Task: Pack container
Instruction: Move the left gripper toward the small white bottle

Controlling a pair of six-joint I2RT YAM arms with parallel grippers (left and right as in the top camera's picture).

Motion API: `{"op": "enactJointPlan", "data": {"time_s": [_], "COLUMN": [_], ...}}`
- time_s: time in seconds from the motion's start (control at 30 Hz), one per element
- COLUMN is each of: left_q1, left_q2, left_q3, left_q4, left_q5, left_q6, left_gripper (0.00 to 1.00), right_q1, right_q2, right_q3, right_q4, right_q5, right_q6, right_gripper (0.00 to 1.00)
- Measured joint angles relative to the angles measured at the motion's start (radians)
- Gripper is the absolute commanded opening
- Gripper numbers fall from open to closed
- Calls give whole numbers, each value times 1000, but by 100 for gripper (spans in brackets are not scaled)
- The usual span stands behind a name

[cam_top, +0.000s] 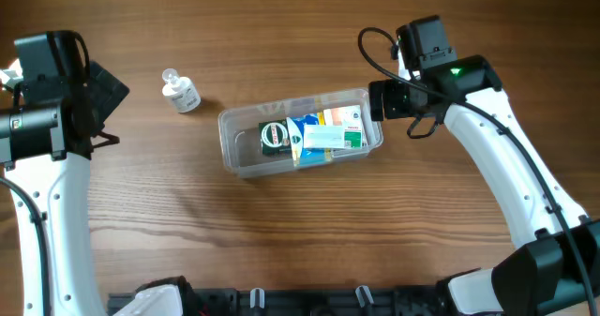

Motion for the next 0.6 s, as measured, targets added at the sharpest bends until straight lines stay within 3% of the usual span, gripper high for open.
{"op": "enactJointPlan", "data": {"time_s": [0.27,0.6], "left_q1": [0,0], "left_q2": [0,0], "left_q3": [0,0], "left_q4": [8,-26], "left_q5": [-2,117], "left_q6": [0,0], "left_gripper": [100,100], "right_q1": [0,0], "right_q2": [0,0], "right_q3": [0,0], "right_q4": [0,0], "right_q5": [0,0], "right_q6": [0,0], "right_gripper": [100,100]}}
